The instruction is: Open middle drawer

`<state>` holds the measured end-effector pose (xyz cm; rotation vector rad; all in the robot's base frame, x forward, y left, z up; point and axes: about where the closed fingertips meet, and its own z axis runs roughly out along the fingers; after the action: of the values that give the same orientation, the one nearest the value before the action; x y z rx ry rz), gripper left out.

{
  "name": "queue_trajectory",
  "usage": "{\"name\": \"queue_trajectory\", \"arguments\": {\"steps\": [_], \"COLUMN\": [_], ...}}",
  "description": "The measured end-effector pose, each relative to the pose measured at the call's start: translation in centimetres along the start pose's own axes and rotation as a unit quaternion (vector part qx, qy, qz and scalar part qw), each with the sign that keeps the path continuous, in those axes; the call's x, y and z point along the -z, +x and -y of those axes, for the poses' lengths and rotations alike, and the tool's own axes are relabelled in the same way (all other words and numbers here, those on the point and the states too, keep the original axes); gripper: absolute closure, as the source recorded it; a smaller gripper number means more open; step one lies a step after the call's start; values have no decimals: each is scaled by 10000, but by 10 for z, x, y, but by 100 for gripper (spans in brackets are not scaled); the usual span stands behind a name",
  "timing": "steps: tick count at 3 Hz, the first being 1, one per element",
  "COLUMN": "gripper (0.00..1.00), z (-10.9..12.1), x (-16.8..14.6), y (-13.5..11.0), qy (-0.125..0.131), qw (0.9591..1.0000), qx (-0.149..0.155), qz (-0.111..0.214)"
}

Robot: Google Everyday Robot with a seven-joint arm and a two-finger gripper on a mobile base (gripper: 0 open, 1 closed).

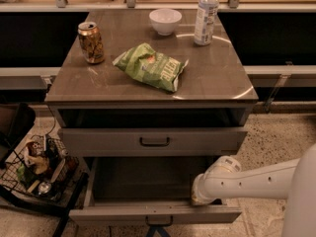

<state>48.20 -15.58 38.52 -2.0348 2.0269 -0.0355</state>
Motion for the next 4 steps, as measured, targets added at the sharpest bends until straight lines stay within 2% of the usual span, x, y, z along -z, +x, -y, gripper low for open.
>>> {"name": "queue_trajectory", "arguments": {"steps": [1, 2, 4], "gripper": [100, 100, 100], "z": [0, -2, -24], "x": [0, 9, 21], "y": [0, 4, 25], "qy": [0, -43, -323], "qw": [10000, 9999, 9981], "qx": [0, 6, -79], "qz": [0, -156, -514]}}
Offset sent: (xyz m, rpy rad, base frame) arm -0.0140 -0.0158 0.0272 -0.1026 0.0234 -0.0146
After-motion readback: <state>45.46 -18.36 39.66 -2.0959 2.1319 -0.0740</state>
